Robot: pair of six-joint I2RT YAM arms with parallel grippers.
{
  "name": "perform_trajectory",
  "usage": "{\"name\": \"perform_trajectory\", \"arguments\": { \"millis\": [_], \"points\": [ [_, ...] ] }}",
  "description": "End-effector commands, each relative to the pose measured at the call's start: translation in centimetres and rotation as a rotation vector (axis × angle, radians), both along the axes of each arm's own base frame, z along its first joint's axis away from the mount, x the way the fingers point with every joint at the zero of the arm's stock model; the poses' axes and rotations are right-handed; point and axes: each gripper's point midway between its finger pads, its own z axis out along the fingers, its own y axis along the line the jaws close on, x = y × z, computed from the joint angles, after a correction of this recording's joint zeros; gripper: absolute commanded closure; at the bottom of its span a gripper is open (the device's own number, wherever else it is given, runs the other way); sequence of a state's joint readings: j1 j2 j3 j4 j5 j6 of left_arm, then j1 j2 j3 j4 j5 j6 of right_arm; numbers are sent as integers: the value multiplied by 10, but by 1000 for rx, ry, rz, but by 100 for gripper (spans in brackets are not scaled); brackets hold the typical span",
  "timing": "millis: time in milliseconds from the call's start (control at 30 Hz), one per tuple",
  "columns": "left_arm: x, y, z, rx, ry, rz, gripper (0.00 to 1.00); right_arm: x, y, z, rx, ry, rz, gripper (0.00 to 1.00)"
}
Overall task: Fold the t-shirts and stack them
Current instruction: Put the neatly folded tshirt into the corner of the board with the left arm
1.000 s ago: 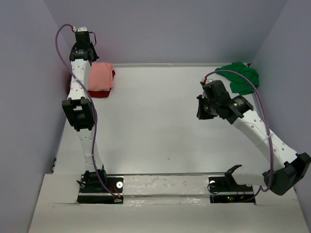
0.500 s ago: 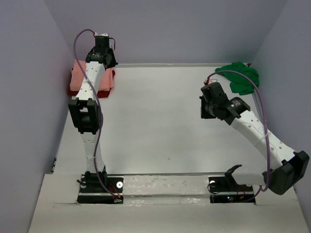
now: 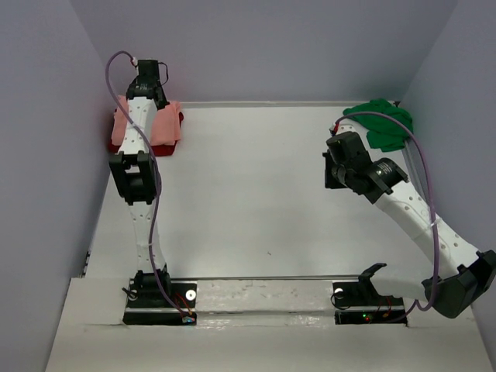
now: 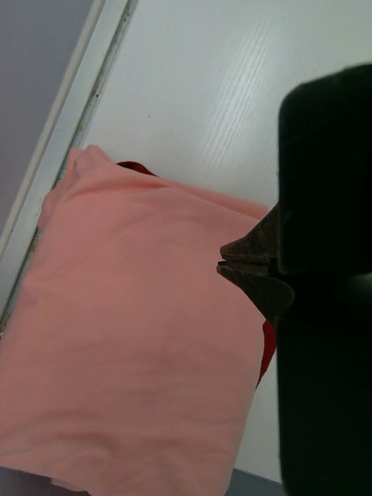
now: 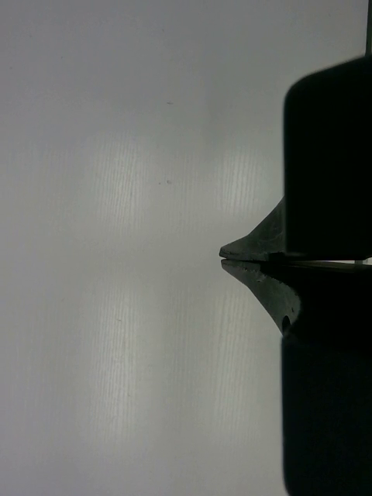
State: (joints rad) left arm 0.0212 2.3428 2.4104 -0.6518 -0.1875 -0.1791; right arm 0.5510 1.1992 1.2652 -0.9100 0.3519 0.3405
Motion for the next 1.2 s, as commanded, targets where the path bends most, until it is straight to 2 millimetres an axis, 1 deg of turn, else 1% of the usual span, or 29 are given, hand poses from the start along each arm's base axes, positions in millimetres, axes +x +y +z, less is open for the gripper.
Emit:
{"name": "perform_trajectory", "arguments": {
  "millis": [0, 100, 133, 233, 267, 300, 333, 367, 433, 467, 533, 667, 733, 867, 933, 967, 1067, 1100, 1167],
  "points": [
    [3, 32, 12, 35, -35, 46, 100, 9, 7, 24, 34, -74, 14, 100],
    [5, 44, 9, 35, -41, 55, 100, 9, 9, 20, 31, -60, 18, 100],
    [6, 52, 9, 36, -46, 65, 100, 10, 9, 18, 29, -54, 17, 100],
    [9, 64, -2, 29, -40, 72, 100, 8, 10, 13, 31, -37, 19, 100],
    [10, 66, -13, 24, -22, 75, 100, 8, 11, 12, 32, -33, 20, 100],
    [10, 69, -17, 22, -15, 83, 100, 8, 11, 12, 36, -32, 20, 100],
    [11, 70, -21, 20, -11, 84, 100, 8, 12, 12, 37, -31, 21, 100],
    [13, 70, -33, 11, 5, 77, 100, 8, 12, 11, 37, -28, 22, 100],
    [15, 70, -42, 3, 18, 72, 100, 8, 12, 11, 33, -22, 22, 100],
    [16, 71, -53, 1, 33, 74, 100, 8, 12, 11, 35, -21, 22, 100],
    [18, 71, -58, 1, 40, 74, 100, 8, 13, 12, 36, -20, 23, 100],
    [17, 75, -79, 0, 77, 83, 100, 7, 12, 15, 39, -24, 22, 100],
    [15, 77, -85, -15, 88, 93, 100, 7, 13, 15, 42, -23, 23, 100],
    [16, 60, -94, -69, 99, 57, 100, 6, 14, 13, 51, -17, 23, 100],
    [14, 54, -100, -72, 113, 45, 100, 5, 14, 12, 57, -15, 21, 100],
    [14, 48, -103, -66, 124, 35, 100, 5, 15, 12, 62, -19, 21, 100],
    [13, 36, -108, -67, 142, 13, 100, 3, 14, 12, 66, -18, 23, 100],
    [14, 27, -109, -68, 145, -3, 100, 3, 14, 13, 69, -19, 21, 100],
    [12, 20, -110, -67, 153, -10, 100, 2, 14, 15, 75, -26, 22, 100]
  ]
}}
